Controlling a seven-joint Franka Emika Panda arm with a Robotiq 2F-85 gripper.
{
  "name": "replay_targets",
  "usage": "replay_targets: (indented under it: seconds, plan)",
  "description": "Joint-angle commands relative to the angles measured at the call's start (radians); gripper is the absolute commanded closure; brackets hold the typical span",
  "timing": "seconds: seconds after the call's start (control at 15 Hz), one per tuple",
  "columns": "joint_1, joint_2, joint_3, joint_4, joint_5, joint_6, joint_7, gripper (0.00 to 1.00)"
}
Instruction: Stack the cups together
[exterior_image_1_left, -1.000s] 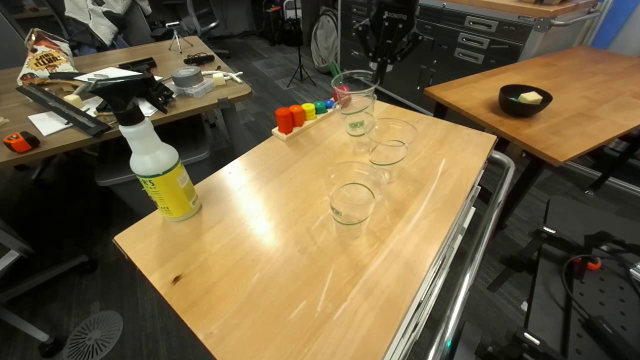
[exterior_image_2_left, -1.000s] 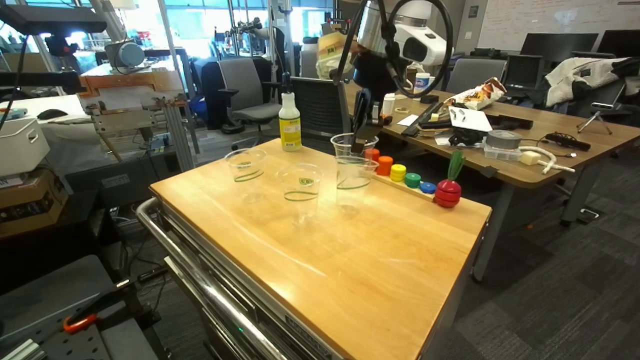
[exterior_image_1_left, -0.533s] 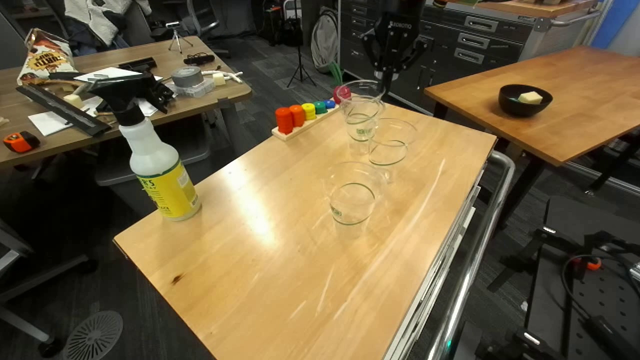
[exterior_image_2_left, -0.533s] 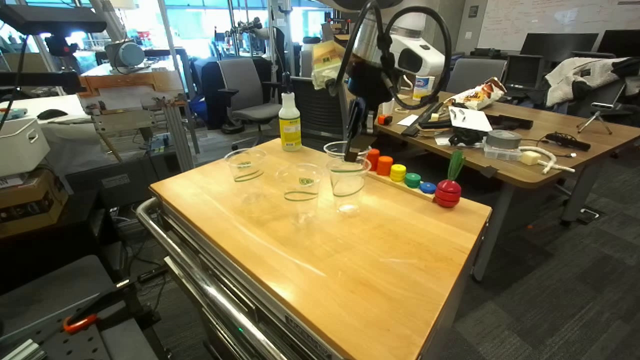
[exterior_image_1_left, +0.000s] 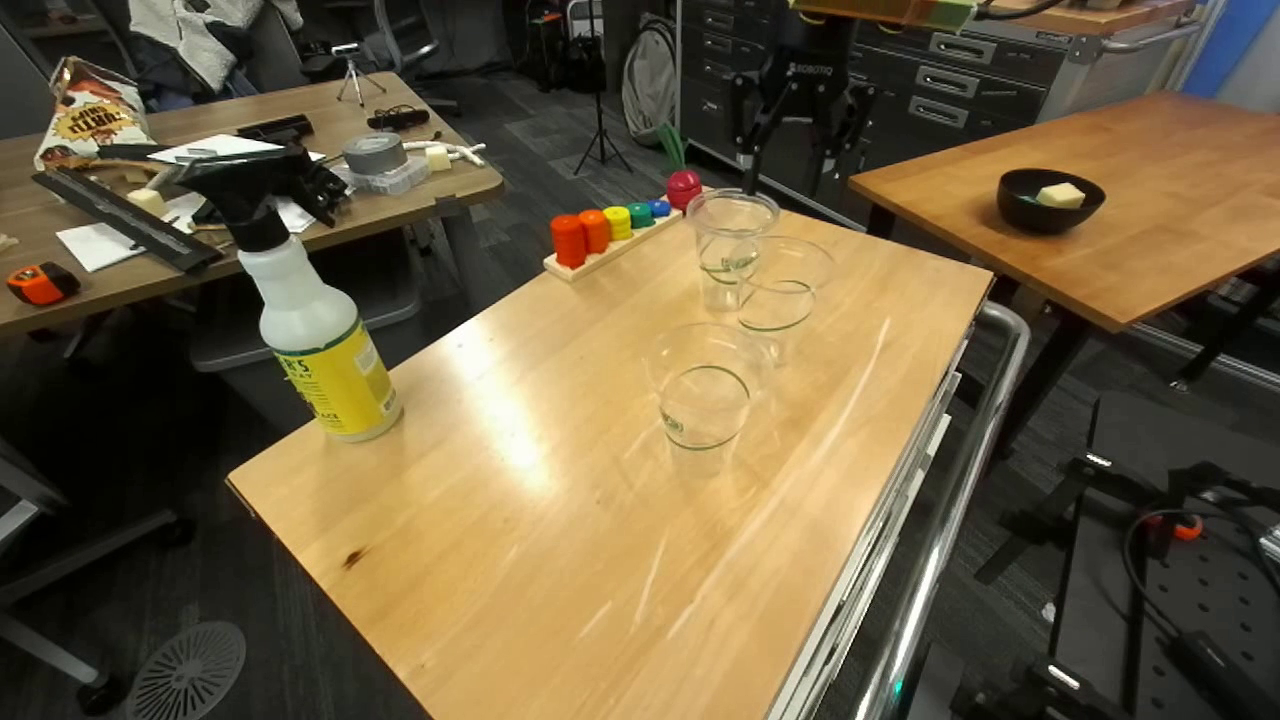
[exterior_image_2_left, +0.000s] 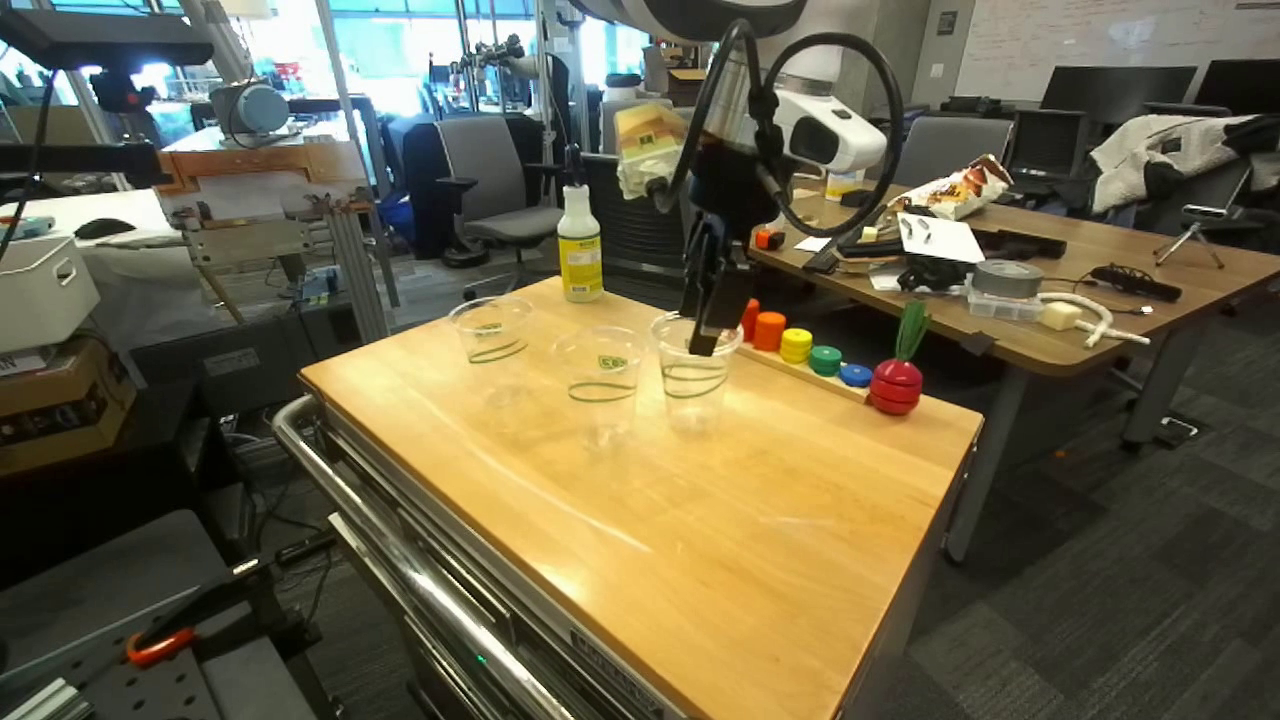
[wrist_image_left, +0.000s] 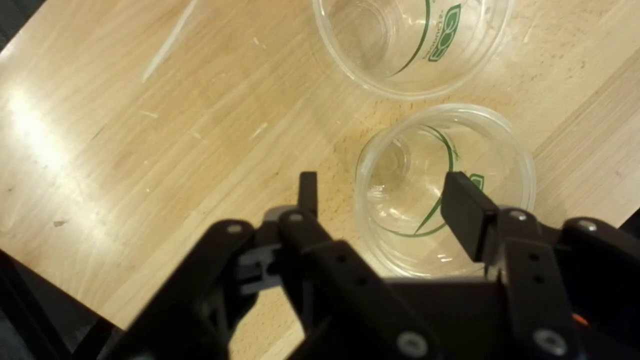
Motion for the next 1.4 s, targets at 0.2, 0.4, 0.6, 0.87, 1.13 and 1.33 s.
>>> replay_targets:
  seconds: [0.2, 0.4, 0.6, 0.87, 1.13, 1.33]
  plan:
    - [0.013, -0.016, -0.005, -0.028, -0.067, 0.051, 0.008, 0.00]
    - [0.016, 0.007, -0.001, -0.017, -0.054, 0.077, 0.016, 0.00]
    - [0.027, 0.030, 0.002, -0.009, -0.070, 0.087, 0.023, 0.00]
    - [0.042, 0.050, 0.003, -0.005, -0.073, 0.081, 0.033, 0.44]
    - [0.042, 0.054, 0.003, -0.005, -0.050, 0.077, 0.043, 0.73]
    - [0.045, 0.054, 0.000, -0.009, -0.055, 0.083, 0.067, 0.97]
